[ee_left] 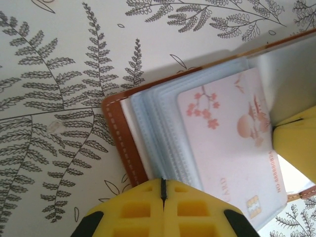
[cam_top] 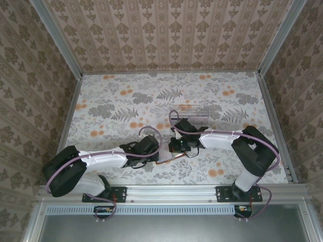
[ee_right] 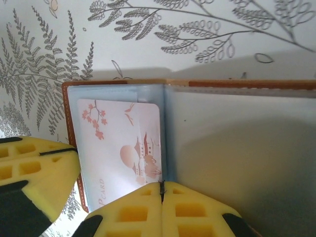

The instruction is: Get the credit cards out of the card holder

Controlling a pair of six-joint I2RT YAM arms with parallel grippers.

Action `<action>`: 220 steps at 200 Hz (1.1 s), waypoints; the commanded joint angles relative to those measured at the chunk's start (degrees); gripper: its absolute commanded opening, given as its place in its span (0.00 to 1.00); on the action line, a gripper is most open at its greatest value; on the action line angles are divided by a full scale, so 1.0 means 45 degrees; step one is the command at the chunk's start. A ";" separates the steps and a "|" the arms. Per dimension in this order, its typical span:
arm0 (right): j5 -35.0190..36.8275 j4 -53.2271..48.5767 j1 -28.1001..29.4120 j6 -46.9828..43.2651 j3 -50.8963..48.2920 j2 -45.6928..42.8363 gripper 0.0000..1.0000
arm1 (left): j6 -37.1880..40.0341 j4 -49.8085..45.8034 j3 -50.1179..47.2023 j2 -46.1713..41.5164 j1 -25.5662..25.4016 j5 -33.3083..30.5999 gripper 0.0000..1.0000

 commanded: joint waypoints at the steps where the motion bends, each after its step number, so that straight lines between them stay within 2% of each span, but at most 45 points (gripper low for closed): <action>1: 0.0366 -0.0204 -0.0194 0.0115 -0.0217 -0.0408 0.00 | -0.0151 -0.0662 0.0106 0.0203 0.0105 -0.0136 0.00; 61: 0.0912 -0.0413 -0.0388 0.0115 -0.0399 -0.0696 0.00 | 0.0004 -0.0624 0.0126 0.0312 0.0247 -0.0018 0.00; 81: 0.0232 -0.0122 -0.0433 -0.0024 -0.0410 -0.0744 0.00 | 0.0139 -0.0623 0.0126 0.0359 0.0336 0.0038 0.00; 101: -0.0293 0.0175 -0.0437 -0.0043 -0.0358 -0.0764 0.12 | 0.0411 -0.0706 0.0213 0.0423 0.0458 0.0117 0.00; 124: -0.0648 0.0340 -0.0378 -0.0175 -0.0203 -0.0758 0.21 | 0.0547 -0.0756 0.0350 0.0580 0.0516 0.0196 0.00; 220: -0.1055 0.0569 -0.0315 -0.0261 -0.0039 0.0213 0.24 | 0.0553 -0.0674 0.0438 0.0881 0.0506 0.0333 0.00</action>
